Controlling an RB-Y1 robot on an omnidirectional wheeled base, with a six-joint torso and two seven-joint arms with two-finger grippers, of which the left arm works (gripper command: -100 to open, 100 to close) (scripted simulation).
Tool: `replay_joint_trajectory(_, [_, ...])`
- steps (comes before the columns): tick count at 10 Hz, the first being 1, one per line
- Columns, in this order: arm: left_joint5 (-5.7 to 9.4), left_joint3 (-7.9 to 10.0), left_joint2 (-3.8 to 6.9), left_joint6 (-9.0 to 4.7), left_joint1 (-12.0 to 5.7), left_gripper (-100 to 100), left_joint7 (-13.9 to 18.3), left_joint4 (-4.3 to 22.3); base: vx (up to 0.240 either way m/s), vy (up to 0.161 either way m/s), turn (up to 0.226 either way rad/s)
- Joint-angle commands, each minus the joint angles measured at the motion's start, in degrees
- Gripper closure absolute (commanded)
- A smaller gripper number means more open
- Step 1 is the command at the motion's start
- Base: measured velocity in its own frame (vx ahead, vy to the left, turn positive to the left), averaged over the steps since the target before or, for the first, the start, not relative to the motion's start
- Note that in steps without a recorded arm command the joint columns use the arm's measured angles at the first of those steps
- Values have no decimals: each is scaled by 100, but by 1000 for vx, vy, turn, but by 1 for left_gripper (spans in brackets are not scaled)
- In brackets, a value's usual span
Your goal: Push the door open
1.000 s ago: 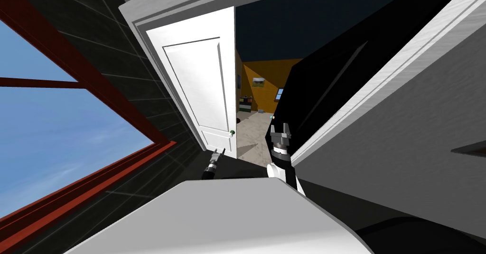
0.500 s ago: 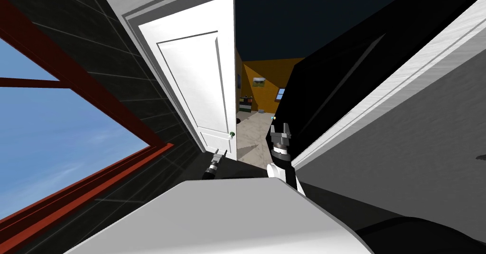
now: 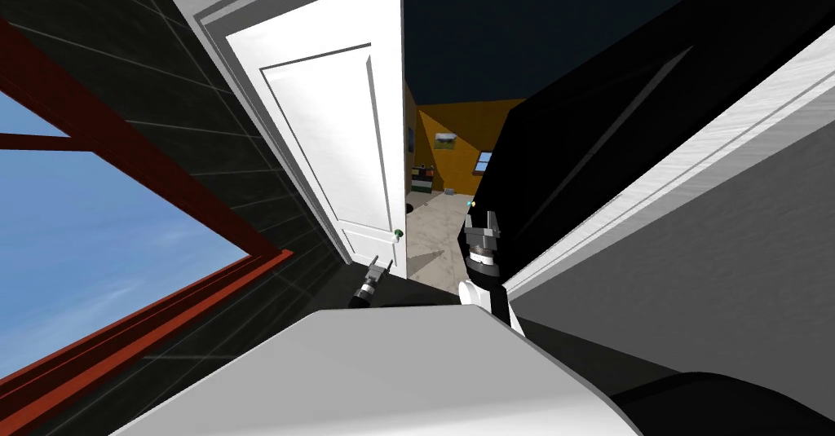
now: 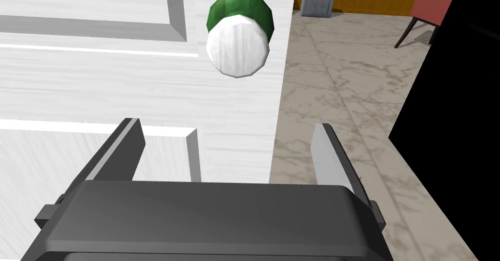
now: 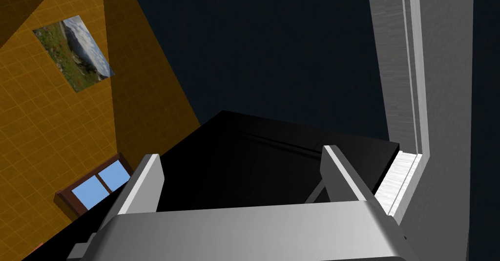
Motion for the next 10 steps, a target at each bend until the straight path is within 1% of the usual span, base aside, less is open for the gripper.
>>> replay_joint_trajectory(1, [0, 0, 0, 0, 0, -100, 0, 0, 34, 0, 1])
replay_joint_trajectory(5, [41, 47, -33, -16, -81, -100, -48, 83, 173, -56, -29])
replay_joint_trajectory(9, [90, 91, -64, -32, -156, -100, -80, 162, 190, -31, -32])
replay_joint_trajectory(10, [83, 84, -62, -23, -147, -100, -76, 157, 87, -17, -1])
